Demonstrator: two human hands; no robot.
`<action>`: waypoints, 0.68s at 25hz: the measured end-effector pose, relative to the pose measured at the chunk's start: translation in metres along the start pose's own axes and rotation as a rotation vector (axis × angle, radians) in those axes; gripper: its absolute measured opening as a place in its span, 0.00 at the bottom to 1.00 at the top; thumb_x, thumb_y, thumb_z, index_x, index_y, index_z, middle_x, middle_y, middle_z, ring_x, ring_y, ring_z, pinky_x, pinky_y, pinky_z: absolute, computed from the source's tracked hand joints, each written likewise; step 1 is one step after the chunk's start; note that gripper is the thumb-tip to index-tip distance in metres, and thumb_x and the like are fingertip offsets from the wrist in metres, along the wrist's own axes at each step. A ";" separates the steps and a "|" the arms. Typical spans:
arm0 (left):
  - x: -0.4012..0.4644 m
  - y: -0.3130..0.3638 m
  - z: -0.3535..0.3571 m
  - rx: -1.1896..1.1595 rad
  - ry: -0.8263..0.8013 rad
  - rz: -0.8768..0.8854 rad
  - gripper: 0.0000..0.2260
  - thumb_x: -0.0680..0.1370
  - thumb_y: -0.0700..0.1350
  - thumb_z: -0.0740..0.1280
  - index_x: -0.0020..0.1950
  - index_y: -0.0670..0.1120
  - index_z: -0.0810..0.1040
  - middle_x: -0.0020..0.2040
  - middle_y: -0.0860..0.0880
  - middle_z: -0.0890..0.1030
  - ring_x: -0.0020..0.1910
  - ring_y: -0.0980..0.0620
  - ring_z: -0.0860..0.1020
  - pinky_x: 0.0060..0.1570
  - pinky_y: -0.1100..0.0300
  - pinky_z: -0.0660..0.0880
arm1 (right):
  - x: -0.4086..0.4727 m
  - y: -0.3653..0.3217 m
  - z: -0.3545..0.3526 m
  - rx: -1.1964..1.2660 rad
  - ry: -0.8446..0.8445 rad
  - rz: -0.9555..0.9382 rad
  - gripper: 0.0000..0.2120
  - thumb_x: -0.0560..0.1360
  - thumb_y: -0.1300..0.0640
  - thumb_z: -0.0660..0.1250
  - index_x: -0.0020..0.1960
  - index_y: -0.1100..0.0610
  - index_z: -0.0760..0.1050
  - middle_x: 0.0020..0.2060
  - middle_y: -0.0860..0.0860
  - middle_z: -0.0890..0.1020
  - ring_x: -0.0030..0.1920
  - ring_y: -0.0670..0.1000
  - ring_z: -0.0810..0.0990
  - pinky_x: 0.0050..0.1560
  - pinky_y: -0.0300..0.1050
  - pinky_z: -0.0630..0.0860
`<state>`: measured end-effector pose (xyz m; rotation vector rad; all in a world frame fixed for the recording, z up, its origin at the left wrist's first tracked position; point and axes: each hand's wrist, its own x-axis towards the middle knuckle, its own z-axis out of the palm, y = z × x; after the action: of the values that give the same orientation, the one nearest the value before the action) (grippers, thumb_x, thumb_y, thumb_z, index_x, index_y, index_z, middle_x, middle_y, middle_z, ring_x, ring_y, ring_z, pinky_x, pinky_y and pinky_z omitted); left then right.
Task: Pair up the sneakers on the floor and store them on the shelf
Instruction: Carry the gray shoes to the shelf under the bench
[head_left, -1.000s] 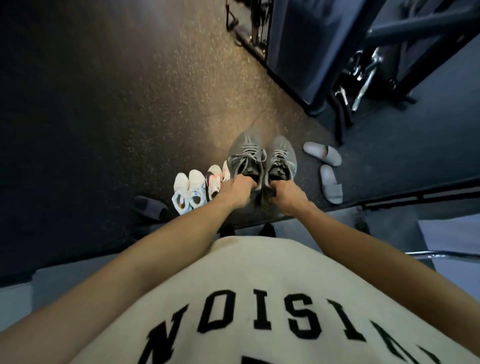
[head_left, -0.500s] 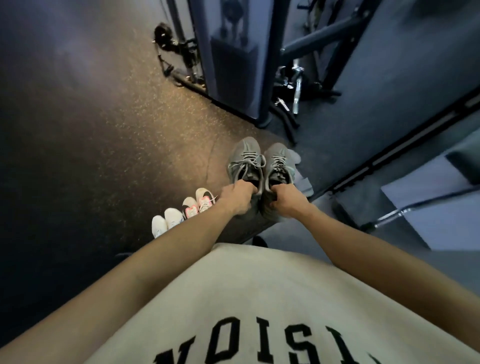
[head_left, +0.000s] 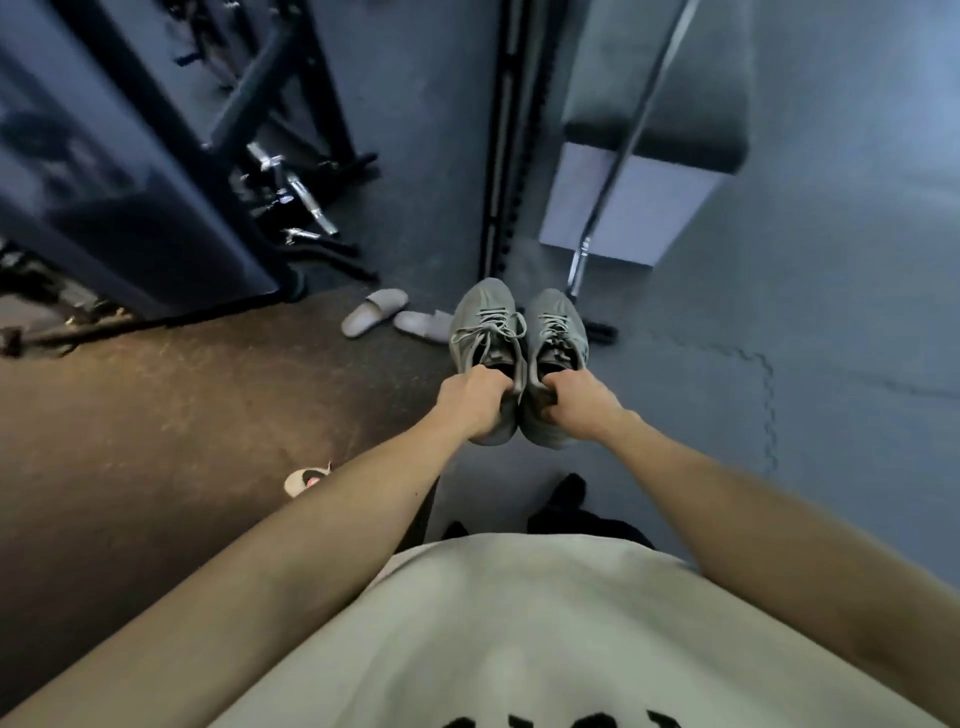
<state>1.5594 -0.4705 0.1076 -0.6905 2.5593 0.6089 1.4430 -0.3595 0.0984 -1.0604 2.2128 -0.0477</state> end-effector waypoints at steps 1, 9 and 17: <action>0.006 0.016 0.002 0.040 -0.017 0.052 0.08 0.76 0.41 0.63 0.52 0.48 0.79 0.55 0.44 0.80 0.56 0.40 0.78 0.44 0.54 0.70 | -0.010 0.017 0.002 0.031 0.024 0.044 0.15 0.73 0.59 0.64 0.32 0.52 0.61 0.39 0.53 0.74 0.43 0.59 0.75 0.39 0.47 0.68; 0.064 0.187 0.031 0.272 -0.107 0.383 0.08 0.76 0.39 0.62 0.51 0.48 0.79 0.54 0.44 0.80 0.54 0.40 0.79 0.44 0.54 0.70 | -0.091 0.180 -0.001 0.272 0.170 0.356 0.14 0.73 0.61 0.66 0.33 0.54 0.63 0.35 0.53 0.73 0.40 0.58 0.74 0.37 0.47 0.69; 0.122 0.405 0.077 0.371 -0.135 0.529 0.06 0.76 0.40 0.63 0.49 0.49 0.78 0.54 0.44 0.80 0.55 0.40 0.79 0.46 0.52 0.73 | -0.155 0.388 -0.028 0.394 0.255 0.495 0.06 0.73 0.61 0.67 0.39 0.57 0.71 0.39 0.55 0.77 0.43 0.60 0.78 0.41 0.50 0.74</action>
<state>1.2619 -0.1596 0.1052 0.1551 2.6204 0.3007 1.2316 0.0016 0.0878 -0.2920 2.4952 -0.4000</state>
